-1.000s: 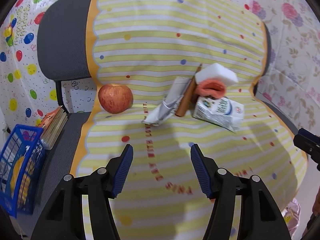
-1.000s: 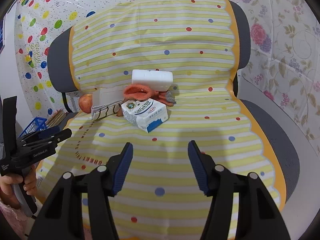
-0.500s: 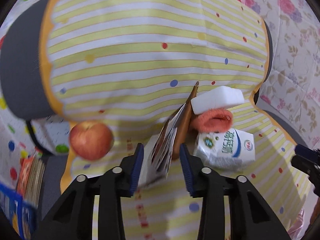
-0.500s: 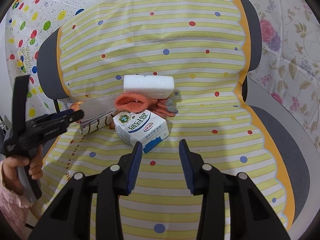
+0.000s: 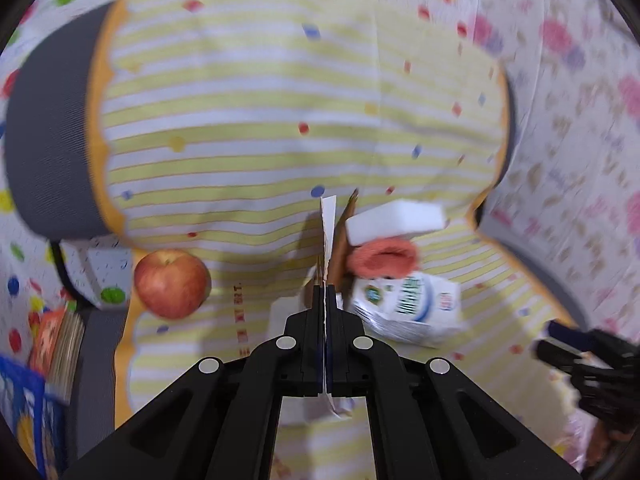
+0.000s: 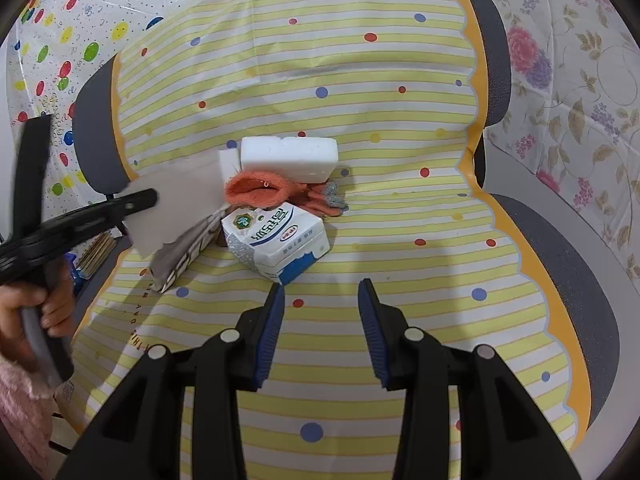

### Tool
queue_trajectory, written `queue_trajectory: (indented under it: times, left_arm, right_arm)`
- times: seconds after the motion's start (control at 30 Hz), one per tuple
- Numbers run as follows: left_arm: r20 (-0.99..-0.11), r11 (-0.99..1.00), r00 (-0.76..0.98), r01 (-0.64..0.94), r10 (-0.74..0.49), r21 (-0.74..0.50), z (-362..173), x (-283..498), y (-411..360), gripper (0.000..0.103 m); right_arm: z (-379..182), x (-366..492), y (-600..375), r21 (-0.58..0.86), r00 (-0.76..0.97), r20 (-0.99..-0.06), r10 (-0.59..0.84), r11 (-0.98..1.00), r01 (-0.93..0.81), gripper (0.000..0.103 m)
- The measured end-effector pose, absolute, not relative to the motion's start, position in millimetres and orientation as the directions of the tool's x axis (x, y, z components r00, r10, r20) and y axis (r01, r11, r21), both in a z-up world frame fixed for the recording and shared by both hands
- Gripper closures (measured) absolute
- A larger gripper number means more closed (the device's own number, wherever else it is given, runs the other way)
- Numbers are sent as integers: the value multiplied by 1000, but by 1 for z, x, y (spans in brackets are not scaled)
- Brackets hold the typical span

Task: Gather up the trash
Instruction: 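Grasp the folded white card with the left tool, then grasp the white paper bag with the right tool while the left tool holds the card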

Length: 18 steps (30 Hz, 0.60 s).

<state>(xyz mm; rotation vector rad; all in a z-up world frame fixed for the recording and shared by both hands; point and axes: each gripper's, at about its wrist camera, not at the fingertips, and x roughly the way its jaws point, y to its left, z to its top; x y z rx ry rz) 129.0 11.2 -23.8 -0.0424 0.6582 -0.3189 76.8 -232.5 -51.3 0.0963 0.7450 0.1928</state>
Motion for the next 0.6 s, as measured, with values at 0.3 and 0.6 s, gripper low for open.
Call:
queue_trajectory:
  times: [0.3,0.6]
  left_arm:
    - [-470,981,864,121,-179,-150,2,57,67,103]
    - [-537,987,836,32,-114,-160,-33,60,95,103]
  right_arm:
    - [-54,63,-208,165,696,-669,262,965,-204,65]
    - [-63,92,-141,232,626,-676,389,918,-321,41]
